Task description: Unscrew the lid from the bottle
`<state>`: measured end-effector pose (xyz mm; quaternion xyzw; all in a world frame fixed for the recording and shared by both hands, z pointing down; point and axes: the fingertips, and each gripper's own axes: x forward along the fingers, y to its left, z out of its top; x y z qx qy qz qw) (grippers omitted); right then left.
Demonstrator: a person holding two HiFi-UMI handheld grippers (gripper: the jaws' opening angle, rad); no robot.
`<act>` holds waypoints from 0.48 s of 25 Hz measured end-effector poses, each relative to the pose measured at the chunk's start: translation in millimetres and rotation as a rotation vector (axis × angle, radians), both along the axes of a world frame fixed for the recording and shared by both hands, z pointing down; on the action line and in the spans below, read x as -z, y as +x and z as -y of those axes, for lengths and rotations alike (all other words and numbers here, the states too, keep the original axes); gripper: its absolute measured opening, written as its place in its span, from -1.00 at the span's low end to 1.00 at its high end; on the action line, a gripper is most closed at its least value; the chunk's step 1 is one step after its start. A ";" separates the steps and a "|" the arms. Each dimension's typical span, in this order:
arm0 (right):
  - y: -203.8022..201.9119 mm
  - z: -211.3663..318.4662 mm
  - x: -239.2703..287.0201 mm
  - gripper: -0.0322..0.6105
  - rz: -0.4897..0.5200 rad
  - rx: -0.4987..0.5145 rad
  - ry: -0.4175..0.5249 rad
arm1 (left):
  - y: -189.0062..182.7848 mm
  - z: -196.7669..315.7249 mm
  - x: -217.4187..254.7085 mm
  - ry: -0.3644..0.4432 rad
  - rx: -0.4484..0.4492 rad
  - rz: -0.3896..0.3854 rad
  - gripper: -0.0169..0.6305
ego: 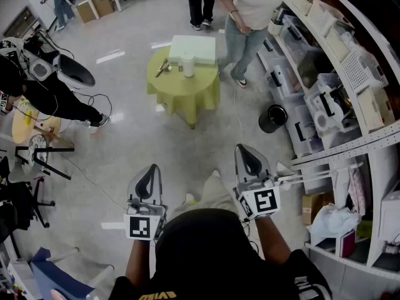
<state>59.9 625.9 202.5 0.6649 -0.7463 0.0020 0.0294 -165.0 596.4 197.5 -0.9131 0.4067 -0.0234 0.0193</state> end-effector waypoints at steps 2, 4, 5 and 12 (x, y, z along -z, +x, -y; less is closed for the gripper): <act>-0.1 4.6 -0.8 -0.90 0.010 0.005 0.006 | -5.1 5.5 -2.2 -0.001 0.023 -0.011 -0.90; -1.1 7.9 -1.8 -0.90 0.016 0.019 0.009 | -10.1 10.6 -4.7 -0.004 0.044 -0.014 -0.90; -2.1 8.7 -2.3 -0.90 0.015 0.028 0.009 | -12.3 13.0 -6.7 -0.010 0.053 -0.012 -0.90; -6.8 10.2 -2.9 -0.89 -0.018 0.036 0.015 | -7.8 17.3 -16.0 -0.040 0.015 0.003 -0.90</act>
